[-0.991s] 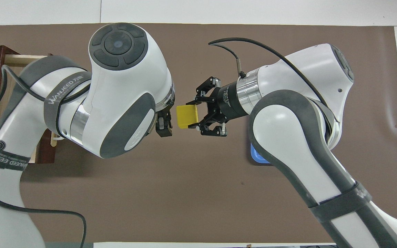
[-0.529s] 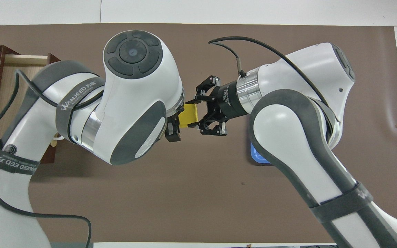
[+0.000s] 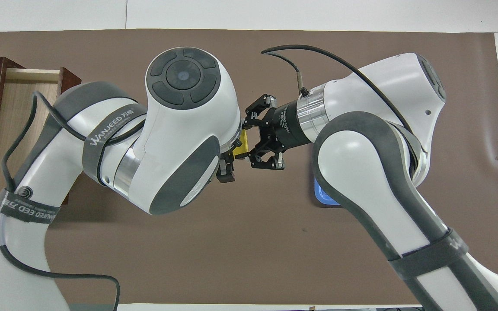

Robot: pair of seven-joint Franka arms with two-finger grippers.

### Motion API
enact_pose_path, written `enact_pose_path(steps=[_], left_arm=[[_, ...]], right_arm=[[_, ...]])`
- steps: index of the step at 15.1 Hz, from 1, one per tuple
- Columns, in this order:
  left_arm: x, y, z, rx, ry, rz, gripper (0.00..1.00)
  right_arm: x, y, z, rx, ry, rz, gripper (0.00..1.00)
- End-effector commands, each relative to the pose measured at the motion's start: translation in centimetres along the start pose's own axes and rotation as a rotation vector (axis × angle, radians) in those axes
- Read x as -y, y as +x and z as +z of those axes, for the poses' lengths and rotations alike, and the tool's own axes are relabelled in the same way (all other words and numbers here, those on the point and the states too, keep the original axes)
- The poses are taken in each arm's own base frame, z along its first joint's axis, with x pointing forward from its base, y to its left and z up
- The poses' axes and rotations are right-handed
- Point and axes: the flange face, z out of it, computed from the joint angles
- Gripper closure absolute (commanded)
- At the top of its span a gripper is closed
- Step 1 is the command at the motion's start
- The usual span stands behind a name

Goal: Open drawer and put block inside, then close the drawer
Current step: 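Grasp the yellow block with the left gripper from the right gripper, then lower the block into the drawer with the left gripper while the right gripper withdraws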

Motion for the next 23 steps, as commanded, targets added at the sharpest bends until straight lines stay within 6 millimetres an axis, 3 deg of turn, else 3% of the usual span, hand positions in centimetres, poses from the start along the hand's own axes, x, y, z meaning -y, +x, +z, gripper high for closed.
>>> enact_pose_path(steps=[1,3,4,10,11,12,13,17,20,23], left_arm=[[0.3,-0.5,-0.4,0.007,0.017,-0.013,0.25],[0.7,-1.0,-0.4,-0.001,0.007,-0.001,0.85],[0.9,-1.3,-0.6,0.005,0.000,0.005,1.00],[0.8,-1.2,-0.6,0.008,0.003,0.005,1.00],[0.6,-1.0,-0.6,0.006,0.001,0.002,1.00],[0.5,-0.9,-0.6,0.005,0.000,0.001,1.00],[0.3,-0.7,-0.6,0.003,-0.003,0.000,1.00],[-0.3,0.6,-0.4,-0.011,0.016,0.076,1.00],[-2.9,4.9,-0.4,-0.025,0.031,0.101,1.00],[-5.6,10.5,-1.1,-0.023,0.030,0.154,1.00]], right_arm=[[0.5,-0.4,-0.2,-0.003,0.012,0.019,1.00],[0.5,-0.4,-0.2,-0.003,0.010,0.018,1.00],[0.5,-0.4,-0.2,-0.003,0.010,0.019,1.00],[0.6,-0.2,-0.4,0.003,0.010,0.026,1.00],[0.6,-0.1,-0.5,0.005,0.009,0.031,0.85],[0.6,-0.2,-0.4,0.004,0.010,0.043,0.06],[0.6,-0.1,-0.5,0.003,0.011,0.053,0.00],[0.8,-0.3,-1.1,0.005,0.019,0.049,0.00],[1.2,0.1,-1.9,-0.003,0.016,0.049,0.00],[3.1,3.2,-6.7,-0.074,0.082,0.012,0.00]])
